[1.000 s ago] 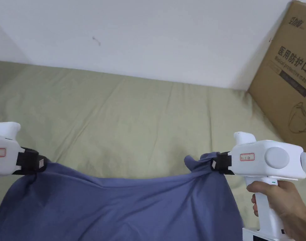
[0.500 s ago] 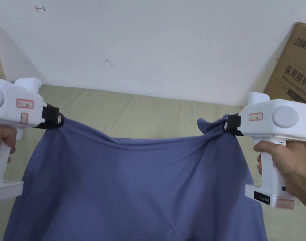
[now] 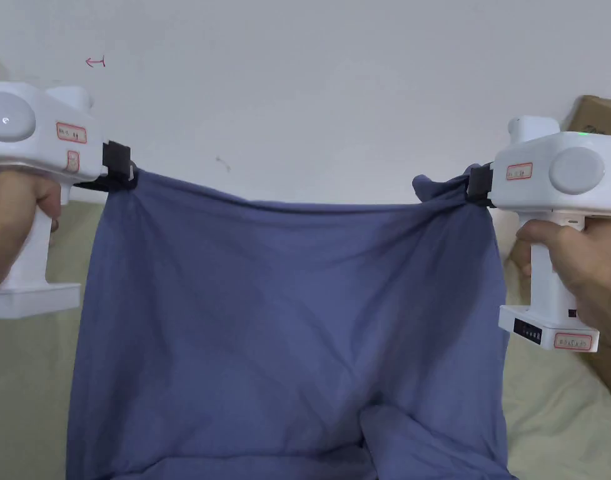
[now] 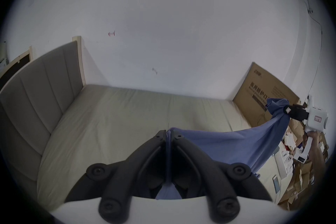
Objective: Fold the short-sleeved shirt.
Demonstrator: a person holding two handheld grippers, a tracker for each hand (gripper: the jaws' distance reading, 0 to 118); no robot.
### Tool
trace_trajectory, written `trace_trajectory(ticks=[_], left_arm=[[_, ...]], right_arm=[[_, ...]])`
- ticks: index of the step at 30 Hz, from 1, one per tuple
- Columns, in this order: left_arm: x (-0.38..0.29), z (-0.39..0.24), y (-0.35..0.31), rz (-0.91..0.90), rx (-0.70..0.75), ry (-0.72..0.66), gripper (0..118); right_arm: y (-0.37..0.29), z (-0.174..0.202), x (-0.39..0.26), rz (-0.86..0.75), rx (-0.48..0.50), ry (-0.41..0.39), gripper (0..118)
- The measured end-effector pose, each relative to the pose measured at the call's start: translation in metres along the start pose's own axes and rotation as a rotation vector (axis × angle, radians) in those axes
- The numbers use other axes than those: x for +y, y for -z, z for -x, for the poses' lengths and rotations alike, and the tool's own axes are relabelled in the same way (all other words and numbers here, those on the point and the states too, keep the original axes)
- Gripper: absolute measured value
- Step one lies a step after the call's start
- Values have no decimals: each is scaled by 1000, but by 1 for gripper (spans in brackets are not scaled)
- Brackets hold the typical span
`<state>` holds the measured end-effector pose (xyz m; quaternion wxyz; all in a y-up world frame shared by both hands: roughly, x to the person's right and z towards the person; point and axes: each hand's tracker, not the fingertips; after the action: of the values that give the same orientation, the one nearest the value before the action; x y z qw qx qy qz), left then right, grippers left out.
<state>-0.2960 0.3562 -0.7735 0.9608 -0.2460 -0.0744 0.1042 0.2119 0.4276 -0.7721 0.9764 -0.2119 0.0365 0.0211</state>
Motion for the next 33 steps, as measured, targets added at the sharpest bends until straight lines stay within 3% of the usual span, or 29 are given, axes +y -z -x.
trace_trajectory(ticks=[2,6,16,18,24,26,33], left_arm=[[58,-4,-22,-38,-1,-9,4],[84,-14,-27,-58,5,11,4],[163,-1,29,-122,42,44,4],[155,-29,10,-138,42,53,4],[179,-17,11,-173,31,75,4],[149,-44,-23,-172,36,82,4],[83,-16,-39,-126,-27,50,4]], right_arm=[[-7,-2,16,-38,-9,13,3],[-11,3,41,-77,-43,-15,3],[33,13,93,-129,-110,-51,3],[37,14,102,-159,-120,-51,3],[21,17,123,-238,-125,-38,3],[13,17,118,-242,-113,-36,3],[-27,16,46,-198,-37,-71,3]])
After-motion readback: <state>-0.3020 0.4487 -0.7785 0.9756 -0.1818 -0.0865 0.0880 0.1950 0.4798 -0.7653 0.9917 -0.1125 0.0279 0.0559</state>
